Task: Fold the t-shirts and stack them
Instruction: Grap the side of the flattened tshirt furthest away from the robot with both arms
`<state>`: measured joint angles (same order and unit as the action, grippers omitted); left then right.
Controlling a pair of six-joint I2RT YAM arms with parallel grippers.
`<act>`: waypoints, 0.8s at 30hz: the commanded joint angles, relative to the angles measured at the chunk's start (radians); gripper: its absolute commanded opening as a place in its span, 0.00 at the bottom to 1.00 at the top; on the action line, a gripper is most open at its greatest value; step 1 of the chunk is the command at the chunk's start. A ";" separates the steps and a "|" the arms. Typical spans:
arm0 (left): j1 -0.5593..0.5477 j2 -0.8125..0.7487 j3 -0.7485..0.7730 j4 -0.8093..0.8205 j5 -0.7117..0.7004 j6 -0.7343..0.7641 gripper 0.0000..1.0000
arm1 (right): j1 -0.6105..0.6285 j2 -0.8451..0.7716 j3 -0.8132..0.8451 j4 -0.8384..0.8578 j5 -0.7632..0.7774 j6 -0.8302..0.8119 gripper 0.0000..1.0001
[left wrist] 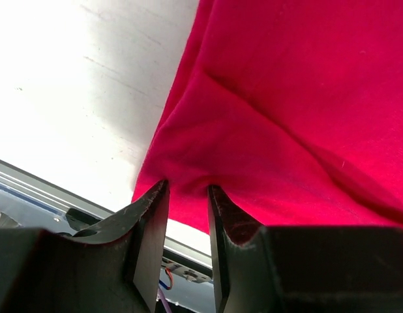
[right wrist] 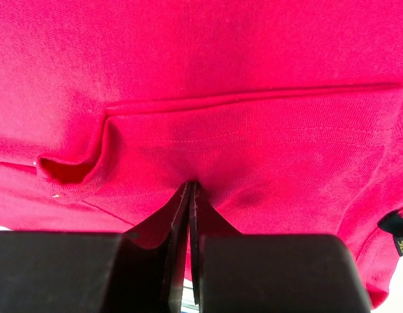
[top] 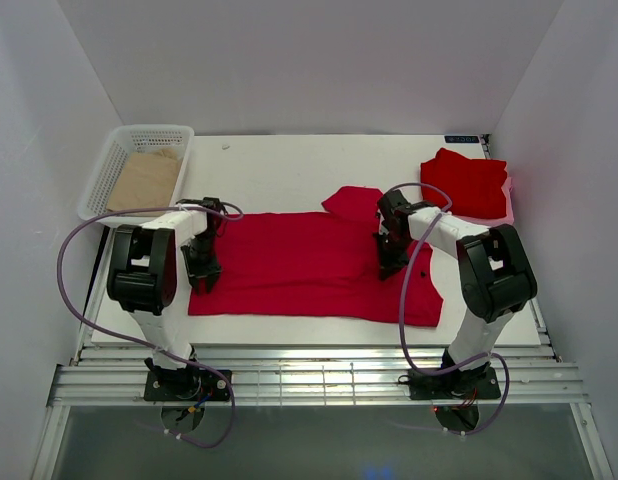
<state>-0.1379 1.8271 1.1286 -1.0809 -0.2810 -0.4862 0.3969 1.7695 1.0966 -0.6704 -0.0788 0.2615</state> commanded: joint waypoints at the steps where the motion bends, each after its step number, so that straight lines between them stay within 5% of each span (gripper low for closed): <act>1: 0.011 -0.008 0.023 0.111 -0.017 0.015 0.40 | 0.007 -0.013 -0.029 -0.032 0.053 0.008 0.08; 5: 0.009 -0.104 0.094 0.127 0.146 0.031 0.45 | 0.007 -0.054 0.083 -0.084 0.120 0.004 0.09; 12: 0.004 -0.197 0.322 0.107 0.273 0.023 0.82 | 0.007 -0.050 0.542 -0.211 0.180 -0.041 0.36; 24: 0.007 0.224 0.663 0.068 0.039 0.087 0.79 | -0.115 0.433 1.037 -0.181 0.156 -0.139 0.42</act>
<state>-0.1345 1.9999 1.6917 -0.9932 -0.1505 -0.4263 0.3290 2.0850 2.0460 -0.8391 0.1028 0.1532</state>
